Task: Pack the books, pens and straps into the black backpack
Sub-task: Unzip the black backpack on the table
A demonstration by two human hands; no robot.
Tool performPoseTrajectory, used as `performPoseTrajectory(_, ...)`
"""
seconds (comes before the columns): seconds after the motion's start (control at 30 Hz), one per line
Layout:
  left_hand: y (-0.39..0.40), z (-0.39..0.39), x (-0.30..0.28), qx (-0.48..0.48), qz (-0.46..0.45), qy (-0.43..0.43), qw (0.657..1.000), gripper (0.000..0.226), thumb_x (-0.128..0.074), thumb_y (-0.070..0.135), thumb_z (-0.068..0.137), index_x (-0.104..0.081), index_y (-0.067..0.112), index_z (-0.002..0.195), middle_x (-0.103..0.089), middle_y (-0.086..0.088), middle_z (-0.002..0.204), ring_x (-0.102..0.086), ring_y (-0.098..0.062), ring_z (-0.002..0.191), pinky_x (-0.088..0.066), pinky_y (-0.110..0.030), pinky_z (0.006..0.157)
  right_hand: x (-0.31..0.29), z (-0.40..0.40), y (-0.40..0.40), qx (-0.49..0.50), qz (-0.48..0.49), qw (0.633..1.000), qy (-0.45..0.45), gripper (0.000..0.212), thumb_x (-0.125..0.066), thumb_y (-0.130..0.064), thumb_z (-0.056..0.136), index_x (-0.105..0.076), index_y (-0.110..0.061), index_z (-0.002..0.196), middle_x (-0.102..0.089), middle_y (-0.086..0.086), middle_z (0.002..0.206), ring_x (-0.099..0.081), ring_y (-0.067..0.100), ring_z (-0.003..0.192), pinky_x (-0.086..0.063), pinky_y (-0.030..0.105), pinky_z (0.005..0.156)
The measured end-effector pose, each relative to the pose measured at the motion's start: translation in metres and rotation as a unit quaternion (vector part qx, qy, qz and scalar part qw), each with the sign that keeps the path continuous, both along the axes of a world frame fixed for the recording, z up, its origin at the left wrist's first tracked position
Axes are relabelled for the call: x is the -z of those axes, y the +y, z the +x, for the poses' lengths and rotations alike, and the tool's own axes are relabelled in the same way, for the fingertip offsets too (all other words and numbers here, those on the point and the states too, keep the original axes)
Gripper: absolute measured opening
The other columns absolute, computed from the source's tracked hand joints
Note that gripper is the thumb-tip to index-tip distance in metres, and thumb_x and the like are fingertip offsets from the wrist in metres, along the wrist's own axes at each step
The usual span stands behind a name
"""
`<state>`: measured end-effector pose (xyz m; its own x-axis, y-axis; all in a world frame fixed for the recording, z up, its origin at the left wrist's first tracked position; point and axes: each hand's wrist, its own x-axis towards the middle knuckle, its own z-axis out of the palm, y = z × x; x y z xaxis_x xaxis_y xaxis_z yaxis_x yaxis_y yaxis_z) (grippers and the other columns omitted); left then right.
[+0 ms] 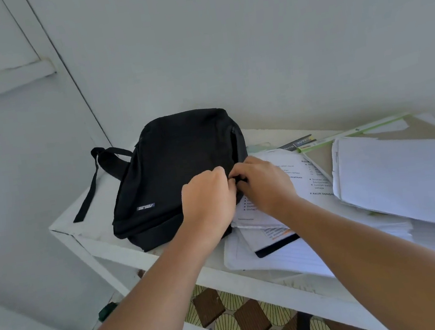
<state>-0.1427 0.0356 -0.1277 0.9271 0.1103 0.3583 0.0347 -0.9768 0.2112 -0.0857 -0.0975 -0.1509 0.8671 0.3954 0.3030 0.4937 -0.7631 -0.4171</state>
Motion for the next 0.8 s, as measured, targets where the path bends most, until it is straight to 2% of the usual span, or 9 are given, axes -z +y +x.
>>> performPoseTrajectory(0.1,0.013,-0.020,-0.003,-0.035,0.025,-0.020,0.999,0.028,-0.046,0.036,0.105,-0.047,0.017,0.083,-0.051,0.004,0.068,-0.051,-0.019,0.062,-0.034,-0.035,0.056,-0.005,0.003,0.005,0.025,0.007,0.999,-0.028,0.018,-0.057,-0.024,0.102,-0.070,-0.031,0.111,-0.060,-0.007,0.104,-0.060,0.023,0.087,-0.049,0.036,0.069)
performPoseTrajectory(0.2,0.043,-0.045,-0.001,-0.074,0.013,-0.030,0.997,0.030,-0.049,0.033,0.104,-0.049,0.017,0.079,-0.049,0.005,0.059,-0.047,-0.015,0.054,-0.027,-0.032,0.049,-0.006,0.011,-0.004,0.088,0.037,0.995,0.012,0.018,-0.057,-0.021,0.102,-0.071,-0.027,0.113,-0.055,-0.006,0.098,-0.056,0.024,0.086,-0.040,0.033,0.067)
performPoseTrajectory(0.3,0.063,-0.056,0.003,-0.073,-0.035,-0.029,0.996,0.027,-0.051,0.033,0.105,-0.054,0.018,0.082,-0.054,0.006,0.060,-0.052,-0.013,0.055,-0.035,-0.031,0.047,-0.005,0.015,0.001,0.082,0.014,0.996,0.011,0.029,-0.057,-0.016,0.099,-0.070,-0.027,0.122,-0.049,-0.001,0.111,-0.051,0.027,0.103,-0.044,0.037,0.082)
performPoseTrajectory(0.37,0.067,-0.053,0.007,-0.064,-0.087,-0.036,0.993,0.025,-0.053,0.033,0.105,-0.056,0.019,0.084,-0.061,0.006,0.065,-0.058,-0.013,0.059,-0.047,-0.036,0.052,-0.009,0.007,0.020,0.049,0.036,0.996,-0.060,0.046,-0.052,-0.007,0.091,-0.070,-0.030,0.127,-0.046,0.002,0.118,-0.041,0.026,0.107,-0.040,0.039,0.097)
performPoseTrajectory(0.43,0.067,-0.049,0.009,-0.052,-0.148,-0.041,0.987,0.023,-0.055,0.033,0.104,-0.059,0.020,0.086,-0.066,0.007,0.069,-0.062,-0.011,0.062,-0.052,-0.037,0.058,-0.018,-0.004,0.042,-0.011,0.079,0.988,-0.131,0.054,-0.046,-0.004,0.086,-0.075,-0.032,0.121,-0.052,0.000,0.116,-0.042,0.023,0.106,-0.034,0.038,0.102)
performPoseTrajectory(0.47,0.067,-0.048,0.010,-0.046,-0.182,-0.044,0.981,0.022,-0.055,0.033,0.104,-0.060,0.020,0.087,-0.067,0.007,0.070,-0.062,-0.008,0.062,-0.051,-0.034,0.059,-0.024,-0.008,0.051,-0.059,0.077,0.987,-0.129,0.052,-0.044,-0.006,0.088,-0.076,-0.033,0.120,-0.055,-0.002,0.115,-0.045,0.021,0.107,-0.034,0.037,0.103)
performPoseTrajectory(0.57,0.068,-0.050,0.011,-0.040,-0.251,-0.051,0.966,0.019,-0.057,0.030,0.103,-0.062,0.020,0.088,-0.066,0.007,0.070,-0.061,-0.006,0.063,-0.046,-0.025,0.057,-0.035,-0.017,0.073,-0.161,-0.054,0.985,-0.017,0.039,-0.043,-0.025,0.100,-0.068,-0.034,0.130,-0.061,-0.005,0.117,-0.056,0.018,0.106,-0.045,0.041,0.097)
performPoseTrajectory(0.63,0.076,-0.054,0.015,-0.042,-0.233,-0.050,0.970,0.020,-0.058,0.030,0.102,-0.061,0.020,0.085,-0.064,0.007,0.068,-0.059,-0.007,0.061,-0.045,-0.027,0.054,-0.030,-0.017,0.076,-0.153,-0.132,0.979,-0.007,0.033,-0.041,-0.032,0.102,-0.067,-0.033,0.123,-0.060,-0.005,0.110,-0.058,0.019,0.100,-0.047,0.044,0.093)
performPoseTrajectory(0.8,0.121,-0.067,0.027,-0.103,-0.204,-0.042,0.973,0.023,-0.058,0.030,0.101,-0.057,0.022,0.080,-0.058,0.003,0.058,-0.053,-0.014,0.051,-0.044,-0.035,0.050,-0.014,-0.011,0.070,-0.084,-0.158,0.984,0.019,0.028,-0.038,-0.031,0.102,-0.064,-0.026,0.111,-0.060,-0.003,0.099,-0.058,0.022,0.092,-0.048,0.043,0.089)
